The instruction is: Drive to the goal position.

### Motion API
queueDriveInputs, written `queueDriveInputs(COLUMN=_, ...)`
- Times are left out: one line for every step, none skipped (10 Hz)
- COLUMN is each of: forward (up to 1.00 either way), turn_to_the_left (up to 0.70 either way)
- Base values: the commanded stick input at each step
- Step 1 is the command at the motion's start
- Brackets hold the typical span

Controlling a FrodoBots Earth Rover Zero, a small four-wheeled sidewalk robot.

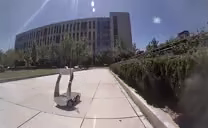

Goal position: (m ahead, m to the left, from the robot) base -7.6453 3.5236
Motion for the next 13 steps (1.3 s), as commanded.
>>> queueDriveInputs(forward=0.0, turn_to_the_left=0.0)
queueDriveInputs(forward=0.0, turn_to_the_left=0.0)
queueDriveInputs(forward=0.0, turn_to_the_left=0.0)
queueDriveInputs(forward=0.0, turn_to_the_left=0.0)
queueDriveInputs(forward=-0.03, turn_to_the_left=0.0)
queueDriveInputs(forward=-0.7, turn_to_the_left=0.0)
queueDriveInputs(forward=-0.57, turn_to_the_left=0.0)
queueDriveInputs(forward=-0.03, turn_to_the_left=0.0)
queueDriveInputs(forward=0.0, turn_to_the_left=0.0)
queueDriveInputs(forward=0.0, turn_to_the_left=0.0)
queueDriveInputs(forward=0.02, turn_to_the_left=0.0)
queueDriveInputs(forward=0.05, turn_to_the_left=0.0)
queueDriveInputs(forward=0.09, turn_to_the_left=0.0)
